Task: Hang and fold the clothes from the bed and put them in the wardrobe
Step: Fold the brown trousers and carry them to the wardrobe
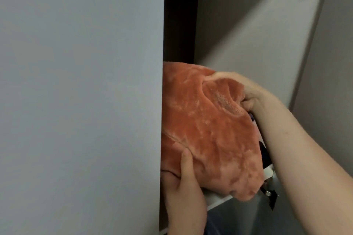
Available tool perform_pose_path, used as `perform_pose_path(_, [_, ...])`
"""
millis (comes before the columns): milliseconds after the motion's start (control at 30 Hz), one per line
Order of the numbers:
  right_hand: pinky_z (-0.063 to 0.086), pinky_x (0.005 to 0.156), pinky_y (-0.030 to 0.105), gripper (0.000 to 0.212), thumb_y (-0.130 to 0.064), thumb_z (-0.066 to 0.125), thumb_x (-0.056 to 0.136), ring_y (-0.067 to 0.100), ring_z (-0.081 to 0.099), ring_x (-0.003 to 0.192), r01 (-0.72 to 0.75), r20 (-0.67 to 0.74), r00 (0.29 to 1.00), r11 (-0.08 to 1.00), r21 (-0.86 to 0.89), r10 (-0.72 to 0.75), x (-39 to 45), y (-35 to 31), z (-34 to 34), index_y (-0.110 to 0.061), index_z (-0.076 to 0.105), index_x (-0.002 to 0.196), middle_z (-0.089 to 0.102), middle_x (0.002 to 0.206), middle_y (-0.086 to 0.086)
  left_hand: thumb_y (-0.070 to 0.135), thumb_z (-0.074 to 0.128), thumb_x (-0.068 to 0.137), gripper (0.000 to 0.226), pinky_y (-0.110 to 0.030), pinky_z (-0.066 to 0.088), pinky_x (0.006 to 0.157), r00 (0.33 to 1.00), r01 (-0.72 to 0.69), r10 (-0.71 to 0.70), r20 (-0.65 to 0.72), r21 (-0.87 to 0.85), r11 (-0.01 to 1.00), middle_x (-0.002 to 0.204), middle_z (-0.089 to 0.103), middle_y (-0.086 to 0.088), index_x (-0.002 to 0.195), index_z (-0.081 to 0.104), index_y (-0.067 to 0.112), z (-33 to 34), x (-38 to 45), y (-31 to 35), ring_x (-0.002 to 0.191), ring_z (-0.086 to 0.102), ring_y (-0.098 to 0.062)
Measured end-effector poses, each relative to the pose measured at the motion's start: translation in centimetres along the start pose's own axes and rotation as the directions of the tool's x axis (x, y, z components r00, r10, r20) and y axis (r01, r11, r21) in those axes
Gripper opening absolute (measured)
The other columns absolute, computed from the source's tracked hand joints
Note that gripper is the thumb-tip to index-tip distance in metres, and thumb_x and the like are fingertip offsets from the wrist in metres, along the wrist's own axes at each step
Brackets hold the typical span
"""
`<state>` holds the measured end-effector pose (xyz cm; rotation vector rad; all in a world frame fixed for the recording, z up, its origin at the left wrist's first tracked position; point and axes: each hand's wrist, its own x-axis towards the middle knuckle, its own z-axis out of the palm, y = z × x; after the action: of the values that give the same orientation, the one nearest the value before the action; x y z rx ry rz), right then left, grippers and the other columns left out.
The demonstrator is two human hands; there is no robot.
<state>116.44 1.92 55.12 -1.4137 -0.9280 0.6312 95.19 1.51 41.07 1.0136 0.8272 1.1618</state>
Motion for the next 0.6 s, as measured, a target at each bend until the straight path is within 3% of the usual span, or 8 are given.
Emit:
perform_pose_path(100, [0.050,0.054,0.023,0.043,-0.017,0.057,0.097,0.013,0.059,0.051,-0.034,0.176,0.983,0.992,-0.121,0.055,1.6,-0.4,2.4,-0.016,0.070,0.056,0.060,0.055,0.001,0.039,0.068,0.092,0.061,-0.021,0.025,0.111,0.998,-0.057,0.056,0.033,0.023,0.998,0.146,0.052,0.009,0.147,0.049,0.020,0.3,0.2,-0.8,0.127,0.045,-0.002])
perform_pose_path(167, [0.058,0.071,0.030,0.025,-0.015,0.057,0.097,0.019,0.068,0.070,-0.058,0.228,0.969,0.988,-0.145,0.090,2.6,-0.2,3.5,-0.015,0.080,0.086,0.070,0.076,0.008,0.037,0.069,0.091,0.066,-0.028,0.028,0.118,0.998,-0.062,0.062,0.003,0.035,0.997,0.148,0.052,0.004,0.148,0.045,0.018,0.5,0.2,-1.6,0.133,0.047,-0.009])
perform_pose_path(233, [0.059,0.073,0.031,0.022,-0.014,0.058,0.097,0.021,0.070,0.076,-0.113,0.235,0.960,0.980,-0.163,0.150,3.8,0.4,4.0,-0.014,0.075,0.110,0.071,0.085,0.009,0.033,0.070,0.091,0.068,-0.026,0.027,0.116,0.994,-0.092,0.095,-0.052,0.061,0.994,0.150,0.050,0.000,0.150,0.040,0.015,0.8,0.1,-2.0,0.136,0.046,-0.013])
perform_pose_path(367, [0.051,0.048,0.021,0.025,-0.017,0.059,0.098,0.008,0.063,0.049,-0.148,0.181,0.961,0.944,-0.296,0.208,4.8,1.7,4.5,-0.015,0.071,0.076,0.064,0.062,0.001,0.027,0.069,0.092,0.070,-0.018,0.024,0.109,0.989,-0.082,0.094,-0.117,0.106,0.991,0.151,0.048,-0.003,0.151,0.037,0.011,1.1,-0.2,-2.2,0.138,0.043,-0.015])
perform_pose_path(433, [0.059,0.062,0.027,0.016,-0.029,0.072,0.091,0.013,0.072,0.069,-0.138,0.138,0.969,0.913,-0.384,0.204,5.4,2.3,4.5,-0.014,0.074,0.094,0.072,0.082,0.007,0.029,0.070,0.091,0.068,-0.027,0.028,0.116,0.986,-0.039,0.058,-0.156,0.127,0.991,0.151,0.050,-0.007,0.149,0.042,0.009,1.0,0.0,-2.9,0.139,0.045,-0.021])
perform_pose_path(500, [0.059,0.094,0.036,0.037,-0.037,0.078,0.086,0.021,0.073,0.104,-0.077,0.083,0.989,0.902,-0.425,0.124,6.3,2.7,4.5,-0.019,0.072,0.118,0.075,0.113,0.010,0.027,0.069,0.092,0.065,-0.033,0.028,0.116,0.978,0.020,0.008,-0.209,0.128,0.992,0.149,0.051,-0.014,0.148,0.045,0.007,0.9,0.2,-3.2,0.139,0.045,-0.028])
perform_pose_path(533, [0.056,0.099,0.037,0.039,-0.039,0.077,0.087,0.021,0.071,0.111,-0.046,0.062,0.995,0.909,-0.413,0.079,6.2,2.6,4.6,-0.021,0.070,0.122,0.074,0.117,0.008,0.027,0.068,0.093,0.064,-0.033,0.027,0.115,0.975,0.041,-0.011,-0.223,0.129,0.991,0.149,0.051,-0.016,0.148,0.045,0.006,0.8,0.4,-3.5,0.139,0.045,-0.030])
perform_pose_path(600, [0.056,0.094,0.031,0.039,-0.042,0.074,0.090,0.018,0.070,0.107,0.009,0.041,0.999,0.923,-0.385,0.008,5.8,2.1,4.7,-0.022,0.068,0.123,0.073,0.119,0.003,0.031,0.064,0.096,0.066,-0.034,0.023,0.116,0.970,0.068,-0.032,-0.242,0.140,0.988,0.154,0.045,-0.018,0.152,0.039,0.005,0.8,0.6,-3.3,0.143,0.039,-0.033])
